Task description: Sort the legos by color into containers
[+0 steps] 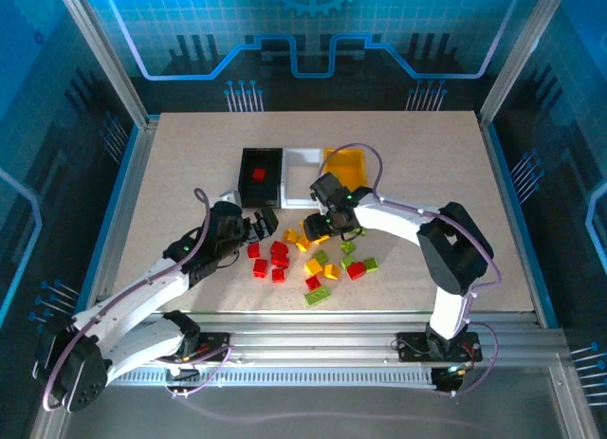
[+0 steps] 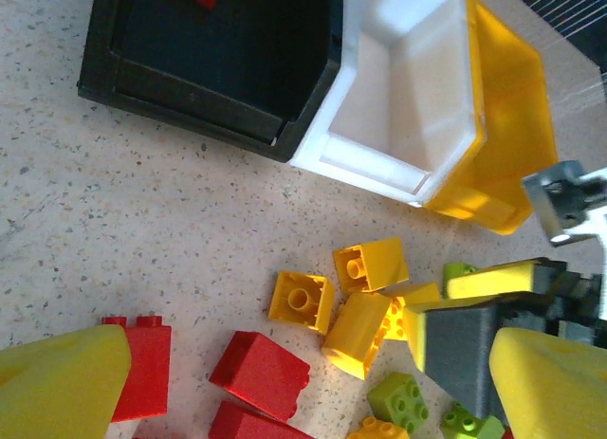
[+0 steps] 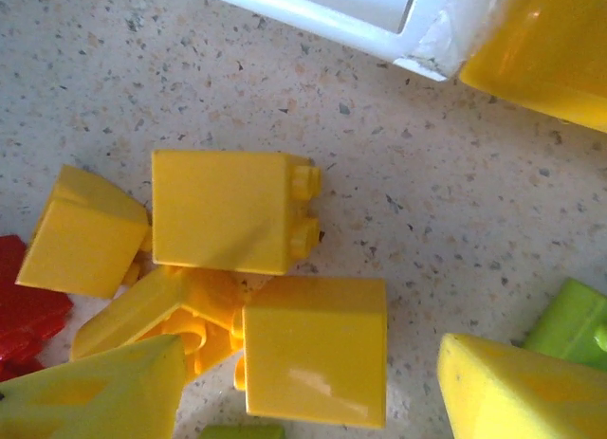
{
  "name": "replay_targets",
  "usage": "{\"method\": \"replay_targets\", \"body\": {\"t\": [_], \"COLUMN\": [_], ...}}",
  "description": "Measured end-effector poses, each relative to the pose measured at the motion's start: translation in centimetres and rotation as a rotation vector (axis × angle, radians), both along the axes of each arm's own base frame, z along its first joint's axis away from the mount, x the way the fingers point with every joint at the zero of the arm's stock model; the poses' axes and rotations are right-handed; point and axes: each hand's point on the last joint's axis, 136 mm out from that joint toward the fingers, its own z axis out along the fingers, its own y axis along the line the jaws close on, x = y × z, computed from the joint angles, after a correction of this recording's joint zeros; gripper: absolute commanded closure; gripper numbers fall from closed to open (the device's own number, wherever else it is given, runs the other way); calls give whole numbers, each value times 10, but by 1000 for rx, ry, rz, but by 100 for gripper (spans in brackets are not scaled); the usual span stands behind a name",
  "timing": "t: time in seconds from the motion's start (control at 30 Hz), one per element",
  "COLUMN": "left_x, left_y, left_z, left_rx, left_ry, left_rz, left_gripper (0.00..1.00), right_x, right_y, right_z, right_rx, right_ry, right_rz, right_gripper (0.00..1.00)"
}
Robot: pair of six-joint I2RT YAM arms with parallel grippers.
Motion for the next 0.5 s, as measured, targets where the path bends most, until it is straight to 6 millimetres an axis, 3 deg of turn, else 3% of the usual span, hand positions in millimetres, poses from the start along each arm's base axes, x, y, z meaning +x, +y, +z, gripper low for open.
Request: {"method": "replay_targets", "body": {"t": [0.17,0.5], "left_x": [-2,-2], "left_y": [2,4], "left_z": [-1,-2], "left_rx": [-14,-10], "left_ry": [2,4], "left_rz": [12,27], "left_gripper": [1,1], "right_x": [1,1], "right_y": [0,-3], "right_z": [-11,-17], "right_rx": [-28,-52], "right_ry": [22,31], "right_rz": [2,5], "right_gripper": [33,54]}}
